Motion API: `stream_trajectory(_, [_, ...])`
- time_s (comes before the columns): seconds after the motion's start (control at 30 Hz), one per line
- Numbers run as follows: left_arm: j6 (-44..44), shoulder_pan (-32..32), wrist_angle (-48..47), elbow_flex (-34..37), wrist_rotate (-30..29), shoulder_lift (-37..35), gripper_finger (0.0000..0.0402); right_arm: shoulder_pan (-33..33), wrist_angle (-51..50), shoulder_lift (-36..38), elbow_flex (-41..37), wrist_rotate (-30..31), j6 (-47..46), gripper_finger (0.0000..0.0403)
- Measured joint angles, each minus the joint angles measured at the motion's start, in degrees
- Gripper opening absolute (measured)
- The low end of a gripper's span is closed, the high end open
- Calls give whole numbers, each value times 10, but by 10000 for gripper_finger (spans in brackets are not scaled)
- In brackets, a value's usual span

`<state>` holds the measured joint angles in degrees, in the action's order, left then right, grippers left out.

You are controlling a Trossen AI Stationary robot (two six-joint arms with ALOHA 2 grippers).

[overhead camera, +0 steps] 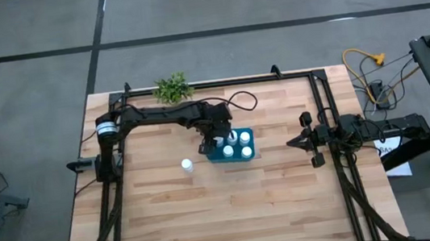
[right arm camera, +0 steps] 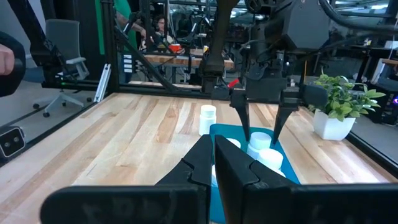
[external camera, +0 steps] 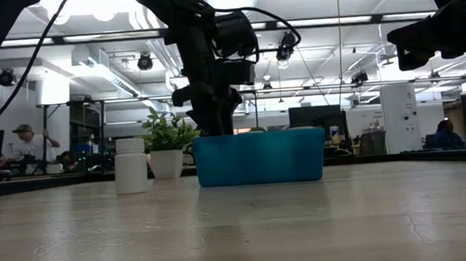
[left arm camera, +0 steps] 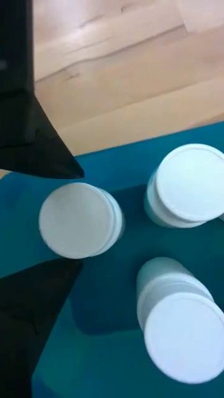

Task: Pick and place pill bottles into a basket
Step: Put the white medicine bottle into the blue bin

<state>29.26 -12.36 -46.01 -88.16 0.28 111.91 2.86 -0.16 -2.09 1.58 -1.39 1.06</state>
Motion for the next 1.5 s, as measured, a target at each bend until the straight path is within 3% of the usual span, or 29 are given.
stream_trajectory(0.47, [-1,1,-29,-29,-4,-11,199,0,0,0,0,0,0,9])
stream_trajectory(0.87, [-27,1,-143,-62,-3,-60,199,0,0,0,0,0,0,9])
stream_trajectory(1.0, [-48,1,-147,-49,6,-105,199,0,0,0,0,-1,0,9])
stream_trajectory(1.2, [-78,6,-155,-15,80,-162,199,0,0,0,0,0,0,9])
stream_trajectory(1.5, [-116,16,-140,94,84,-223,199,0,0,-2,0,0,0,9])
